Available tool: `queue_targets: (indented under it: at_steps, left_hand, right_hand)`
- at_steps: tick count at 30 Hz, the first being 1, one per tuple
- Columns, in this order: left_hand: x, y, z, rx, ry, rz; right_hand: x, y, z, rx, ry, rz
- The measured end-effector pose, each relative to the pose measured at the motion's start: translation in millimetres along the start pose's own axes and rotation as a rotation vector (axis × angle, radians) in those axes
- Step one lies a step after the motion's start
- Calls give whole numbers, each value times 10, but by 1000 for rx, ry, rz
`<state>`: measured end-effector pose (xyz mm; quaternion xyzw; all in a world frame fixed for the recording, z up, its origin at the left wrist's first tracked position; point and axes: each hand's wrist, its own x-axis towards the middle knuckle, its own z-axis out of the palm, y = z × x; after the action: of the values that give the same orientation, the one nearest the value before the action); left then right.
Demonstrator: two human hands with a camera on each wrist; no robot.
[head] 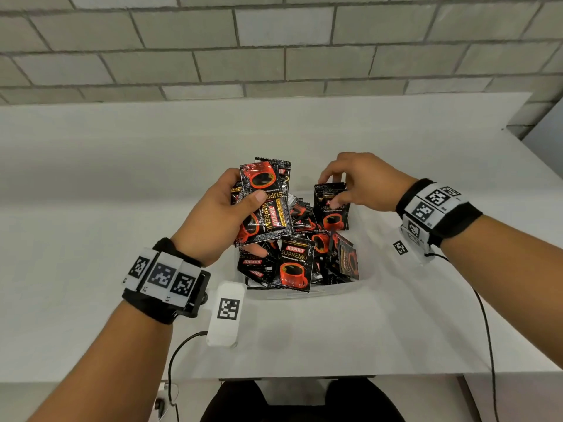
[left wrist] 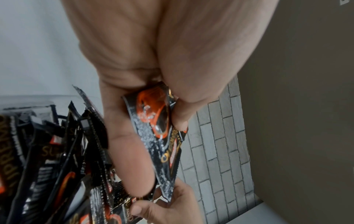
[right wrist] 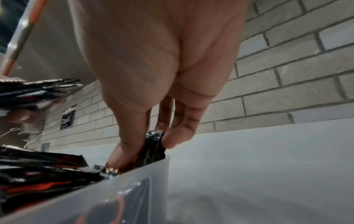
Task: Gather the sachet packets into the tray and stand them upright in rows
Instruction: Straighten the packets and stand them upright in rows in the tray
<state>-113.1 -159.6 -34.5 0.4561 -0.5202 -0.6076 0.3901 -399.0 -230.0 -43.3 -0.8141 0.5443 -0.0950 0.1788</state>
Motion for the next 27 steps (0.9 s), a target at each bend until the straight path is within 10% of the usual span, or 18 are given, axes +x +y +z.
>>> queue_targets:
  at_steps: [16,20,27]
  left_hand:
    - [-24,19,37,20,-5,-13]
    - [-33,36,95,-34,-35,-26]
    - [-99,52,290,-261,-80,-63]
  right_hand:
    - [-136,-51,-155,26,45,42]
    - [-319,-456,-212,410,289,-1]
    - [-570,-924,160,770,181,-1]
